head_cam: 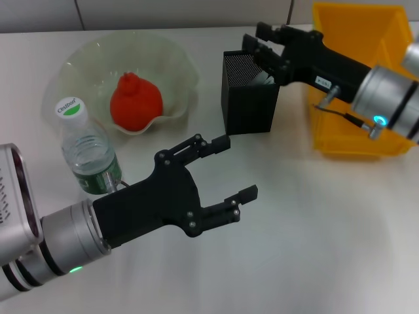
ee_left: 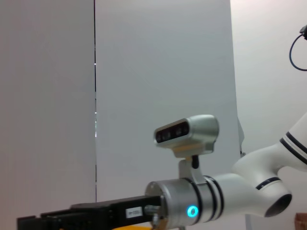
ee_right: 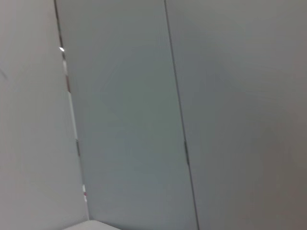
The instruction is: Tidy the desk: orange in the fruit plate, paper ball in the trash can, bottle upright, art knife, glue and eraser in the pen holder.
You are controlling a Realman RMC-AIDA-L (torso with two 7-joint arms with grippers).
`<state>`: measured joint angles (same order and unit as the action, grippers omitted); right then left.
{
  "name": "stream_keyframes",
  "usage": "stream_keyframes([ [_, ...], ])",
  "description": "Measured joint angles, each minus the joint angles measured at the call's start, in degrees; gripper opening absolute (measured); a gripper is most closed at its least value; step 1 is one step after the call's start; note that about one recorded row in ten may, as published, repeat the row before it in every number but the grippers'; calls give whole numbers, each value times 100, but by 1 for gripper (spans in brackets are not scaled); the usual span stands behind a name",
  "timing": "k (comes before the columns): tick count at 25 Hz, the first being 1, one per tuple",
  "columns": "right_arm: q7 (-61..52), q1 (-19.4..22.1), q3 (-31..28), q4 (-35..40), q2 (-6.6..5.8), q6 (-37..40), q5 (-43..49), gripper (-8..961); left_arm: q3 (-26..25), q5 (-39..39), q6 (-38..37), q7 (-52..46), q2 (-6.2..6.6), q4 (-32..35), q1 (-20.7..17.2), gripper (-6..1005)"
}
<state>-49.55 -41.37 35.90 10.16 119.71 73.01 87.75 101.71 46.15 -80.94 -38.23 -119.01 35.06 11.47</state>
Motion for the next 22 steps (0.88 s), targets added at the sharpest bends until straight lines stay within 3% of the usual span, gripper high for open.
stream_keyframes([
  [7, -101, 803, 102, 421, -35, 1405, 16, 454, -93, 17, -69, 226, 40, -167, -44, 783],
  [8, -187, 1154, 374, 711, -41, 1841, 34, 489, -128, 29, -110, 262, 49, -227, -44, 783],
  [10, -202, 1308, 525, 849, -43, 2018, 38, 557, -165, 43, -164, 291, 80, -344, -34, 783],
  [13, -181, 1956, 1243, 1476, -63, 2559, 167, 684, -172, 85, -176, 286, 113, -416, -18, 783],
  [15, -181, 2069, 1309, 1574, -69, 2640, 263, 768, -224, 334, -227, 93, 205, -454, 3, 783],
  [22, -175, 2380, 1320, 1767, -109, 3291, 1159, 814, -581, 693, -403, -80, 243, -487, -69, 783],
])
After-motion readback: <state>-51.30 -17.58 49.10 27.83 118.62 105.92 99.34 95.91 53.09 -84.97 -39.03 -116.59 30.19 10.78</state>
